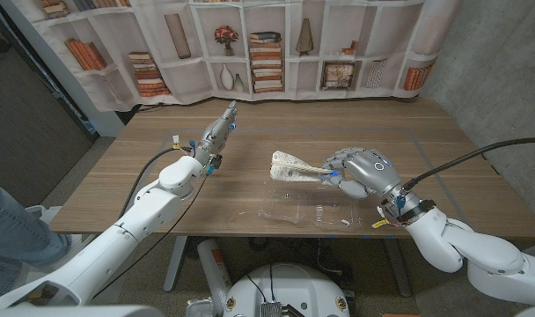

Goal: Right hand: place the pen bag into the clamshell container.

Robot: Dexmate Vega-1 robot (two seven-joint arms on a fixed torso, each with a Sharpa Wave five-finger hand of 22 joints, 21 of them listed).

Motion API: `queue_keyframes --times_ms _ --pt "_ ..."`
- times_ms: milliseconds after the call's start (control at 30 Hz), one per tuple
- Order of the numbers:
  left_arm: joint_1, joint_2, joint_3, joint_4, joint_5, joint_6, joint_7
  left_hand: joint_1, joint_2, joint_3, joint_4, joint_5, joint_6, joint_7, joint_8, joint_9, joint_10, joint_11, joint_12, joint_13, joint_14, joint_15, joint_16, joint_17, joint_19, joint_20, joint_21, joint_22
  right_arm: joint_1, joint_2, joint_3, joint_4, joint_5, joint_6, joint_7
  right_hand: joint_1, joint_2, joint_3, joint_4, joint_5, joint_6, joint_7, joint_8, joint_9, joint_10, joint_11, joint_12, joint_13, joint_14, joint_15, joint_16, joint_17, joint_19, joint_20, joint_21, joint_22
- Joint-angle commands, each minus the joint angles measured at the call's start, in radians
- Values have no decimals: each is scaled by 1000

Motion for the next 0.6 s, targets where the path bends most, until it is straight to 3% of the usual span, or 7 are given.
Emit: queue_keyframes --times_ms 33,600 --pt "14 7 -10 -20 2 7 15 6 10 -5 2 -4 1 -1 -1 2 -3 -4 -2 5 -51 3 -2 3 -122 3 -1 6 6 -5 -16 -4 -9 -13 9 9 -3 5 4 -3 8 2 0 4 10 -2 -4 3 -4 -135 -3 2 0 -1 -3 3" --pt "18 1 -10 -28 7 4 20 8 12 -8 2 -5 2 -1 -1 2 -3 -1 -2 5 -53 4 -2 3 -126 2 -2 6 -35 -18 -26 -13 -4 -41 -24 9 -5 4 4 -3 10 2 -2 4 12 -2 -6 3 -4 -134 -4 1 -1 0 -4 3"
